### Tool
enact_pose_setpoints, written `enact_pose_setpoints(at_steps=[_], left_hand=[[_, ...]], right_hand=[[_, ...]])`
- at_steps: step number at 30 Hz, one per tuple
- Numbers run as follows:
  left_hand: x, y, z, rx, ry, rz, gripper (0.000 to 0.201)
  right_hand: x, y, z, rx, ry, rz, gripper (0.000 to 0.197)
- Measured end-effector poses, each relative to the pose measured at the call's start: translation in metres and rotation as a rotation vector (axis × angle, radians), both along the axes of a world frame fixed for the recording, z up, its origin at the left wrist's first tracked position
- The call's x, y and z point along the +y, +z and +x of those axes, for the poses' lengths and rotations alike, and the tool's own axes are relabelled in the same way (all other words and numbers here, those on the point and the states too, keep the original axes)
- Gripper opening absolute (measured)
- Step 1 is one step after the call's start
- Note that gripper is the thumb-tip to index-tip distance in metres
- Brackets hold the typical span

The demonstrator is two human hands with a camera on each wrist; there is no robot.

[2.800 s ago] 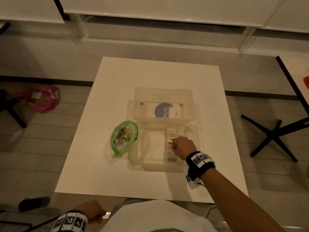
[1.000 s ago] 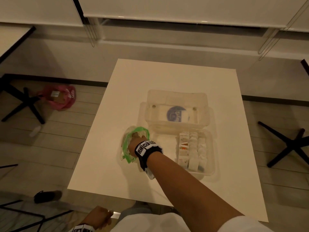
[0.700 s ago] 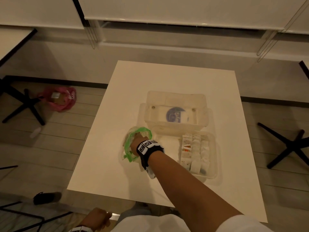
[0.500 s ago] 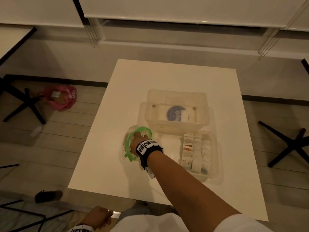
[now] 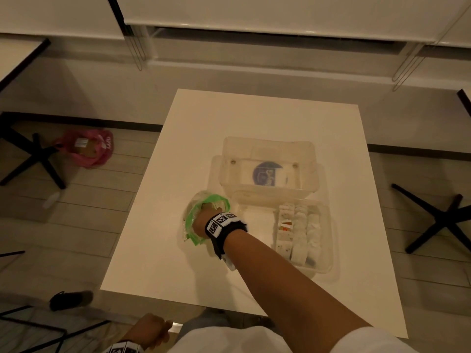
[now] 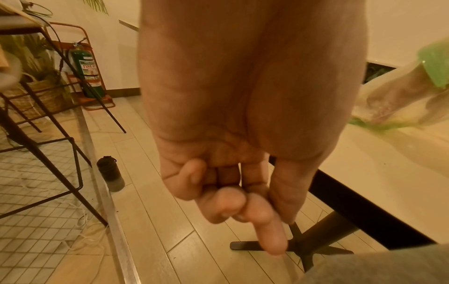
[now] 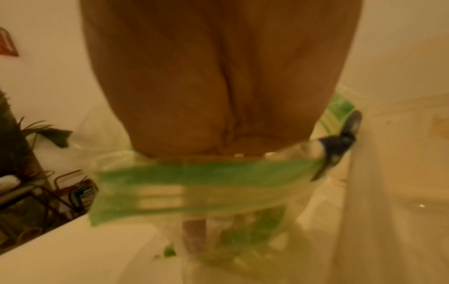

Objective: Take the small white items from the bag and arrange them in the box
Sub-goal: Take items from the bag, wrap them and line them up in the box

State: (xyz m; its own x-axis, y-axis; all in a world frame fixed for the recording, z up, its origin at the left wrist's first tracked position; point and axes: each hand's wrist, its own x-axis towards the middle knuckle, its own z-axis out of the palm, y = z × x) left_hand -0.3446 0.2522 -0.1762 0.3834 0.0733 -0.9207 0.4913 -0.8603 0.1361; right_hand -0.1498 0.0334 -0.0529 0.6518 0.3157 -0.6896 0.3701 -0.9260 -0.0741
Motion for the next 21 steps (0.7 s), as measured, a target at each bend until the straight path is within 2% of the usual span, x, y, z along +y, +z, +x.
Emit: enact_pose_setpoints(at_steps=[2, 3, 4, 6, 7, 8, 9, 10, 11, 12, 13, 15, 17, 18, 21], left_hand=[[0.0, 0.001, -0.002, -0.015, -0.013, -0.001, 0.062], [0.001, 0.003, -0.002, -0.016, -0.022, -0.002, 0.061], [0.002, 0.003, -0.003, -0.013, -0.013, -0.004, 0.061], [0.006, -0.001, -0.004, 0.003, 0.029, 0.0, 0.063], [0.007, -0.002, -0.004, 0.014, 0.046, 0.003, 0.065], [0.009, -0.004, -0.005, 0.023, 0.056, 0.01, 0.066], [0.012, -0.007, -0.005, 0.026, 0.065, 0.011, 0.067], [0.014, -0.01, -0.006, 0.03, 0.077, 0.005, 0.066], [0.014, -0.011, -0.006, 0.033, 0.079, -0.005, 0.064], [0.013, -0.011, -0.006, 0.035, 0.077, -0.013, 0.063], [0.012, -0.009, -0.004, 0.028, 0.067, -0.014, 0.062], [0.007, -0.003, 0.0, 0.02, 0.04, -0.007, 0.062], [0.005, 0.002, 0.004, 0.015, 0.034, -0.025, 0.061], [0.005, 0.004, 0.005, 0.014, 0.028, -0.033, 0.061], [0.005, 0.014, 0.007, 0.035, 0.037, -0.062, 0.058]], right_hand=[[-0.001, 0.05, -0.017, 0.068, -0.103, 0.072, 0.068], [0.004, 0.042, -0.015, 0.081, -0.157, 0.091, 0.067], [0.004, 0.036, -0.011, 0.083, -0.131, 0.059, 0.068], [0.021, -0.061, 0.022, 0.08, 0.002, 0.007, 0.075], [0.024, -0.113, 0.042, 0.006, 0.13, 0.067, 0.073], [0.026, -0.16, 0.063, -0.006, 0.158, 0.097, 0.066], [0.029, -0.178, 0.072, -0.015, 0.07, 0.159, 0.051], [0.032, -0.161, 0.068, 0.076, -0.05, 0.17, 0.032], [0.034, -0.112, 0.055, 0.128, -0.119, 0.17, 0.025], [0.025, -0.033, 0.034, 0.132, -0.11, 0.184, 0.025], [0.025, -0.016, 0.029, 0.106, -0.05, 0.213, 0.029], [0.024, -0.017, 0.028, 0.068, -0.031, 0.21, 0.035], [0.027, -0.02, 0.027, 0.138, -0.077, 0.227, 0.04], [0.026, -0.023, 0.026, 0.162, -0.101, 0.241, 0.039], [0.013, -0.014, 0.024, 0.085, -0.194, 0.411, 0.027]])
